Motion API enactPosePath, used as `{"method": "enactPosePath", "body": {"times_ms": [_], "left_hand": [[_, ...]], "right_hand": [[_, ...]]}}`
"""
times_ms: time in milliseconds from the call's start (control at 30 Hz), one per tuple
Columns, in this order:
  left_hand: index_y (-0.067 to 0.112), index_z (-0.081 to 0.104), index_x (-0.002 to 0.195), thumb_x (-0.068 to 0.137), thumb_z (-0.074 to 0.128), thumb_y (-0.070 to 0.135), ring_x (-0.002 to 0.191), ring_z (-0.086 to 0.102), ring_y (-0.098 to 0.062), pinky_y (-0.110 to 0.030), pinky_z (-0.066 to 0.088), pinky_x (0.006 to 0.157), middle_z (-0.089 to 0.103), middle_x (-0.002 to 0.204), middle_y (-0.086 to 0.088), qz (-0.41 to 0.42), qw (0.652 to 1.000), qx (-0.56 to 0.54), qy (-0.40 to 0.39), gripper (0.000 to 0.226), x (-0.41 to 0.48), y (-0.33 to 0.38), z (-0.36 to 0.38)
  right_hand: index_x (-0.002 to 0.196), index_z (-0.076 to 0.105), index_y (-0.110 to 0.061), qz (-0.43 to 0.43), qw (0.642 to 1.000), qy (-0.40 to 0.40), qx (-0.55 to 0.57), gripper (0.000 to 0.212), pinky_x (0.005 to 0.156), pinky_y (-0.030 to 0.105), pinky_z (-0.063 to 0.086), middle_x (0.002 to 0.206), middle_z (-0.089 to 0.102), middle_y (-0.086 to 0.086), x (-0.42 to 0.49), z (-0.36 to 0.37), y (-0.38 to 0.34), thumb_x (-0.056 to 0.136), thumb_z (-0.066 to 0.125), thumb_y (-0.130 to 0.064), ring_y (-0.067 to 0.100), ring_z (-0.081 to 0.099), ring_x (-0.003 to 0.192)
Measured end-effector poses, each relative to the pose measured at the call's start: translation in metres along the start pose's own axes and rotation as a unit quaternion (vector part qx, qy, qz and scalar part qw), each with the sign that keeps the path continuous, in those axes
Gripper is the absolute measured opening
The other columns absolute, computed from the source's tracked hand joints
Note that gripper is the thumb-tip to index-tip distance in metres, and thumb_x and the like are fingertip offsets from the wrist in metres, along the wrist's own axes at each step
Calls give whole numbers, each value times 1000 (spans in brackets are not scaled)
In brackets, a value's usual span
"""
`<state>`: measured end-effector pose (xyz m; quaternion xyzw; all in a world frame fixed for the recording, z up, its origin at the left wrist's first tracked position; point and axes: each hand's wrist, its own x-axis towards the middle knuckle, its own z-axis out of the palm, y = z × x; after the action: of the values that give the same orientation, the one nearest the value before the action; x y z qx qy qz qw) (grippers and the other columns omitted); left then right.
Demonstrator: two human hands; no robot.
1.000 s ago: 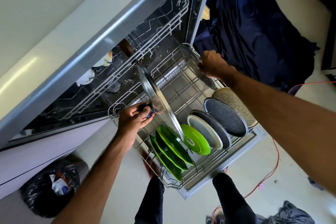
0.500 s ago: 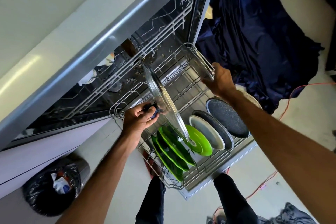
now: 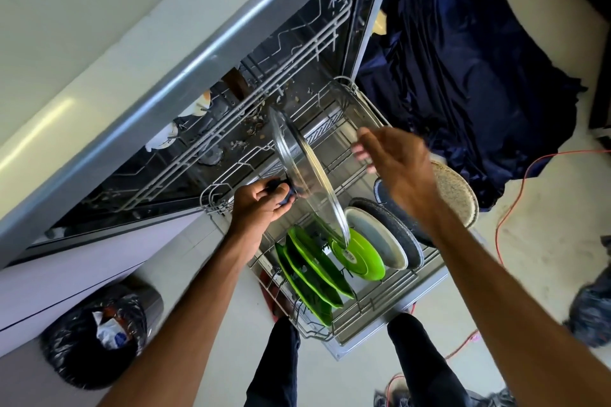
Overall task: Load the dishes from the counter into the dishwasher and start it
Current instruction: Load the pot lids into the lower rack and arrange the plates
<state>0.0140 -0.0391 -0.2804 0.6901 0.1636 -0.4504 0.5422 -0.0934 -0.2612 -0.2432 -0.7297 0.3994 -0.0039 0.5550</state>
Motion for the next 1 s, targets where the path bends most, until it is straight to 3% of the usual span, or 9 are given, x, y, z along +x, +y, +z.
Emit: {"method": "enactPosePath", "body": {"times_ms": [100, 233, 300, 500, 667, 767, 867, 933, 1000], "left_hand": [[0, 68, 103, 91, 67, -1, 99, 73, -29, -33, 62, 84, 73, 105, -18, -2, 1000, -7, 4, 12, 3, 9, 16], [-6, 65, 114, 92, 66, -1, 99, 72, -29, -32, 62, 83, 71, 110, -21, 2, 1000, -6, 5, 23, 9, 12, 30], [-7, 65, 117, 93, 66, 1, 104, 71, -32, -36, 61, 87, 70, 113, -23, 4, 1000, -5, 2, 25, 11, 10, 34], [-10, 61, 119, 92, 71, 5, 112, 68, -38, -34, 61, 83, 68, 116, -28, 20, 999, -33, -15, 33, 11, 2, 48], [13, 35, 151, 84, 80, 34, 123, 63, -20, -38, 53, 102, 52, 146, -18, 80, 992, 88, -39, 83, -9, 10, 47], [38, 17, 157, 78, 67, 68, 146, 35, -11, -42, 35, 117, 22, 166, 3, 130, 954, 241, -118, 98, -47, 21, 42], [48, 9, 156, 78, 65, 75, 147, 26, -7, -40, 29, 116, 15, 167, 12, 169, 871, 428, -173, 100, -74, 27, 30], [43, 7, 159, 85, 65, 63, 144, 36, -14, -41, 39, 110, 17, 167, 8, 244, 790, 546, -134, 96, -77, 26, 18], [29, 28, 158, 90, 67, 27, 117, 66, -21, -35, 58, 90, 46, 154, -5, 346, 740, 572, -80, 78, -69, 29, 8]], "right_hand": [[112, 69, -17, -14, 991, -131, 18, 44, 73, 33, 60, 106, 74, 1, -40, 19, -23, 100, 49, -53, 10, 72, 88], [109, 62, -7, -128, 987, -42, -90, 17, 53, 20, 52, 81, 70, 2, -44, 44, -19, 102, 57, -22, 8, 65, 62], [112, 58, -8, -137, 985, -17, -109, 14, 53, 27, 54, 84, 71, 4, -40, 44, -17, 102, 55, -18, 14, 68, 64], [89, 54, -13, -68, 992, -13, -103, 17, 47, 27, 39, 79, 69, -2, -33, 22, -17, 98, 60, -27, 11, 57, 52], [113, 61, -15, 134, 979, 33, 153, 28, 67, 47, 63, 92, 75, 9, -36, 14, -30, 89, 66, -3, 26, 76, 74], [138, 46, -5, 229, 939, 66, 248, 60, 65, 52, 62, 99, 72, 20, -39, 15, -46, 83, 69, 7, 27, 75, 78], [124, 52, 1, 286, 901, 87, 315, 49, 61, 37, 62, 100, 72, 19, -44, 19, -55, 79, 70, 6, 30, 75, 82], [112, 59, -2, 300, 879, 87, 361, 37, 60, 32, 60, 96, 75, 18, -51, 23, -55, 79, 70, 8, 34, 75, 85], [105, 61, -1, 301, 873, 74, 377, 26, 62, 34, 61, 94, 76, 18, -58, 26, -55, 82, 69, 8, 34, 76, 84]]}}
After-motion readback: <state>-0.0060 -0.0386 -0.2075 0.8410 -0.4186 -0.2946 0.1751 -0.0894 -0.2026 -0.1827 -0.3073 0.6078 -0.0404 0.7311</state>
